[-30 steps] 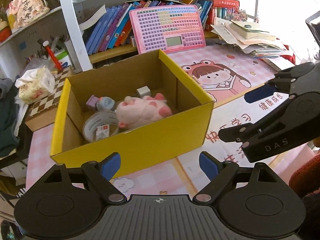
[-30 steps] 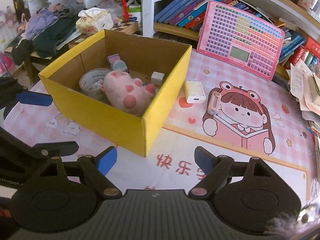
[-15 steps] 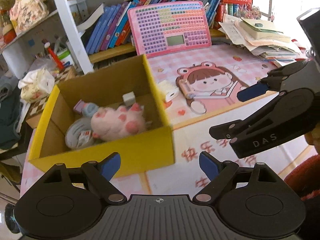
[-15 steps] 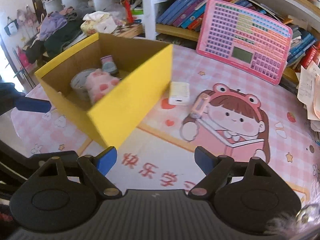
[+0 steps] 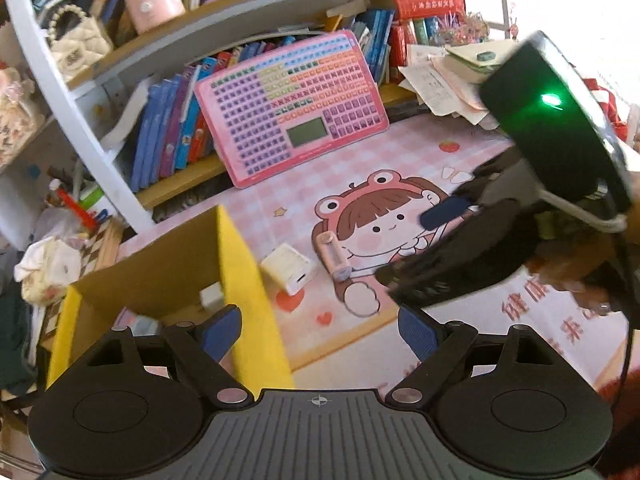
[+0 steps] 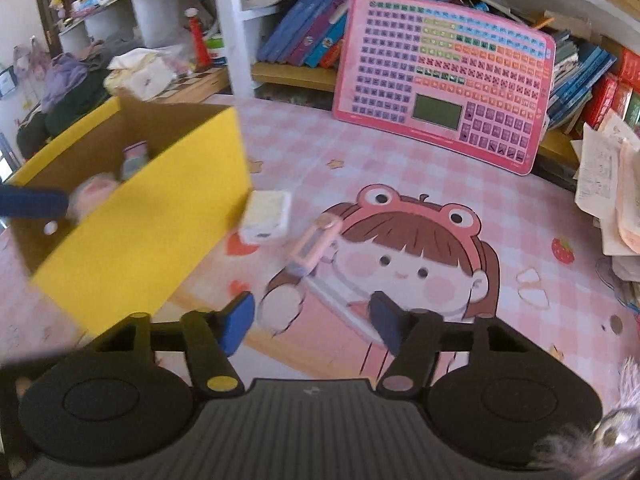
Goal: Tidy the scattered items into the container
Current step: 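Grasp the pink box cutter with the right tool while the left tool approaches the white power bank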
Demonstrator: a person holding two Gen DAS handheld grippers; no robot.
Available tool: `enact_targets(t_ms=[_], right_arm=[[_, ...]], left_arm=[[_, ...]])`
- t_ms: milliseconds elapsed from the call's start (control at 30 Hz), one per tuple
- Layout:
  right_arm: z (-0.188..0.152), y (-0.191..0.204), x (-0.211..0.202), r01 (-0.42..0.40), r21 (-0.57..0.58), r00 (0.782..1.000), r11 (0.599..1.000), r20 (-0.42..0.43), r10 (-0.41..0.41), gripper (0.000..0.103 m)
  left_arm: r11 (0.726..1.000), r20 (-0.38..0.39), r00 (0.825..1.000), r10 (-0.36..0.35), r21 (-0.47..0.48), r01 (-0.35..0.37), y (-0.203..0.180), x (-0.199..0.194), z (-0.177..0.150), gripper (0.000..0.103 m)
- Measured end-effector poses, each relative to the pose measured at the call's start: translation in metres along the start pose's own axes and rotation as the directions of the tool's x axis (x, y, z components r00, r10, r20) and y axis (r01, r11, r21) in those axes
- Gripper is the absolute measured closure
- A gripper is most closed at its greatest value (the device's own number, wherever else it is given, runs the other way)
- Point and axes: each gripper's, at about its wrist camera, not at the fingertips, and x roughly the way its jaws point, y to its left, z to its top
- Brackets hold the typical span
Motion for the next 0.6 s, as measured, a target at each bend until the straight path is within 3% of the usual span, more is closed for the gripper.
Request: enact_targets(t_ms=[133,300,600], right_arm=[[0.018,-0.018,0.034,0.007,0.022,1.0,1.0,-0.008,-0.007,0.054],[0.039,-0.034,0.071,-0.053,0.016,0.998,0.998,-0.043,0.054,0.057],[0.065,-0.03,0.12,-0.107,-0.018,0.987,0.994,-0.121,0.104,0.061]], left_arm=[[0.999,0.0,0.999,0.045,-0.024,-0.045,-0.012,0.029,0.01,0.023],[0.988,-0.02,0.993,0.113,-0.103,-0.114,-0.013,0.062,0.018,0.047],[0.959,-0.053,0.978,0.203,-0.191,-0.209,-0.009,0.089,0.022,0.048]])
